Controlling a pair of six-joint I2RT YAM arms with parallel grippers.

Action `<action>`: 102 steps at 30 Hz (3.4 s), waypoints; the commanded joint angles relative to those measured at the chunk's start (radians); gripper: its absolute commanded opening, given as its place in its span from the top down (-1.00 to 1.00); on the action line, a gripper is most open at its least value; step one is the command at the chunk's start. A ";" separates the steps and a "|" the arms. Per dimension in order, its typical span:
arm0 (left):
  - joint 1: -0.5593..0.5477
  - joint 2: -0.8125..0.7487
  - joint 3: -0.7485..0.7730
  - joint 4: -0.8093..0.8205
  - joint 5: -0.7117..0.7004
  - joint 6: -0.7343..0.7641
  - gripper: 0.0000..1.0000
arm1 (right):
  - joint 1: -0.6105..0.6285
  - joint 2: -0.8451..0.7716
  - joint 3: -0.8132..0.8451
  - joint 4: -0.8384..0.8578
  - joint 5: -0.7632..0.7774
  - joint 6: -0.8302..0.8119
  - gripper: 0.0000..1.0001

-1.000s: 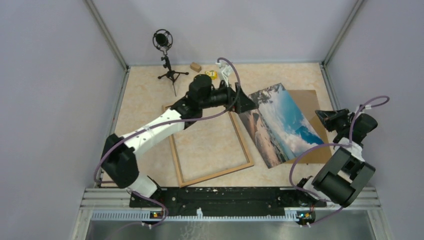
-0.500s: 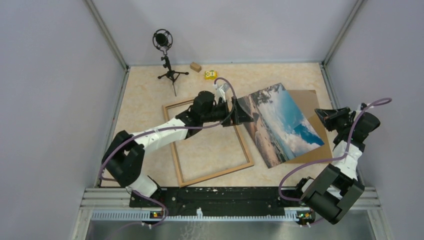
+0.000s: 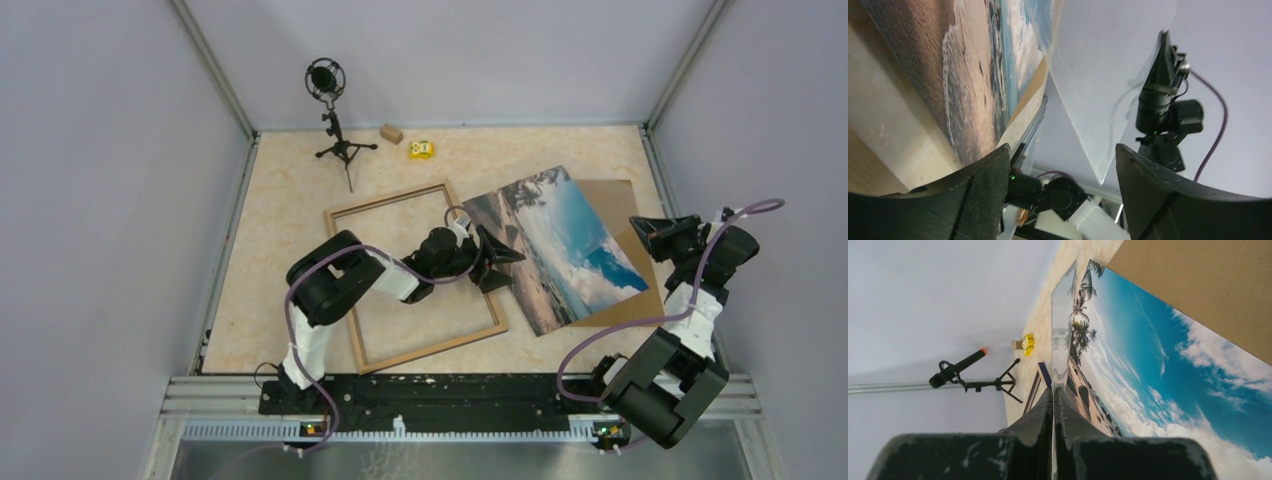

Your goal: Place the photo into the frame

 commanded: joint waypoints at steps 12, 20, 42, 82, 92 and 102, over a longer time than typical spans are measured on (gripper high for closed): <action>-0.020 0.212 0.138 0.409 -0.180 -0.231 -0.16 | 0.005 -0.005 -0.049 0.089 -0.025 0.010 1.00; -0.021 0.245 0.160 0.469 -0.238 -0.261 0.34 | 0.005 -0.049 -0.065 0.067 -0.019 0.018 1.00; 0.147 -0.130 0.148 -0.151 0.109 0.348 1.00 | 0.005 -0.160 0.210 -0.631 0.201 -0.455 -0.68; 0.751 -0.715 -0.281 -1.089 0.430 1.023 1.00 | 0.795 0.384 0.220 0.295 0.439 -0.255 -0.97; 0.789 -0.858 -0.391 -1.067 0.330 1.002 1.00 | 0.800 0.406 0.192 0.327 0.444 -0.253 -0.97; 0.810 -0.915 -0.496 -0.989 0.322 0.959 1.00 | 0.802 0.408 0.180 0.331 0.449 -0.260 -0.96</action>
